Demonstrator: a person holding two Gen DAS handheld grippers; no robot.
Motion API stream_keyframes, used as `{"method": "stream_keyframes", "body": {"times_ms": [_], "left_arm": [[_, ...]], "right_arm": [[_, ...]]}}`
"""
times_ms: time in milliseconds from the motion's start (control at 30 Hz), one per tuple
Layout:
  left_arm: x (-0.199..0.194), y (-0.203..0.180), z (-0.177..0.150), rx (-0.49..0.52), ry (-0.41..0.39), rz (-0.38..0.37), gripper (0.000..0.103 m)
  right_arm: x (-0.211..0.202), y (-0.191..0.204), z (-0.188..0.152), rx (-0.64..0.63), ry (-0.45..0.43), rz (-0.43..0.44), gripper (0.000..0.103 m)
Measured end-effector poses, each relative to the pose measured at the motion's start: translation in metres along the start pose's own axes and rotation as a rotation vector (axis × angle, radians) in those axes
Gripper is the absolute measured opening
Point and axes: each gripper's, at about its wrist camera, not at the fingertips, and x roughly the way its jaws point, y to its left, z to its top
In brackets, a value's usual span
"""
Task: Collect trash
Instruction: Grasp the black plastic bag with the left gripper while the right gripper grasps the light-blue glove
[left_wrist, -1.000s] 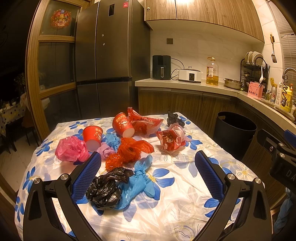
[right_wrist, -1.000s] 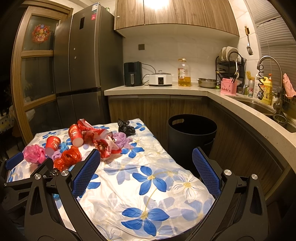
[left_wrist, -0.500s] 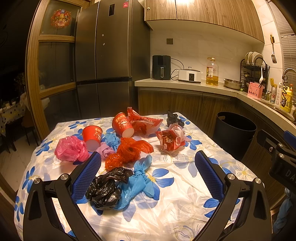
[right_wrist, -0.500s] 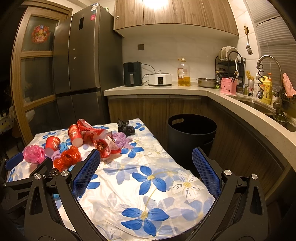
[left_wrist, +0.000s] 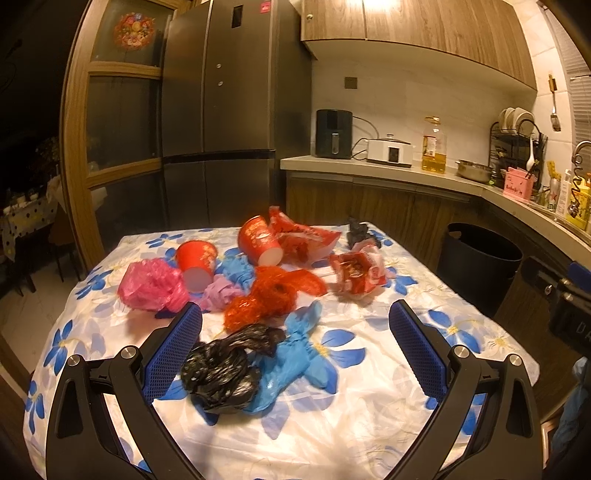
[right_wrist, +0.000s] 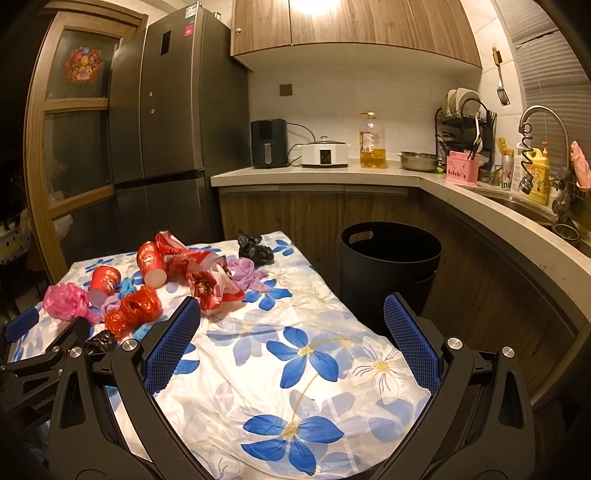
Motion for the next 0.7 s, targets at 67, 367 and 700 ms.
{"method": "stream_keyframes", "body": {"times_ms": [67,367,700], "left_arm": [[0.003,0.007,-0.006,-0.011,0.006,0.008,0.098],[0.021,0.034,-0.032,-0.046,0.037,0.054,0.092],[0.053,0.062,-0.047,-0.074,0.093,0.098,0.080]], "right_arm": [[0.003,0.001,-0.003,-0.003,-0.007,-0.002,0.098],[0.030,0.015,-0.018,-0.020,0.022,0.049,0.096],[0.057,0.033,-0.034,-0.036,0.065,0.122,0.088]]}}
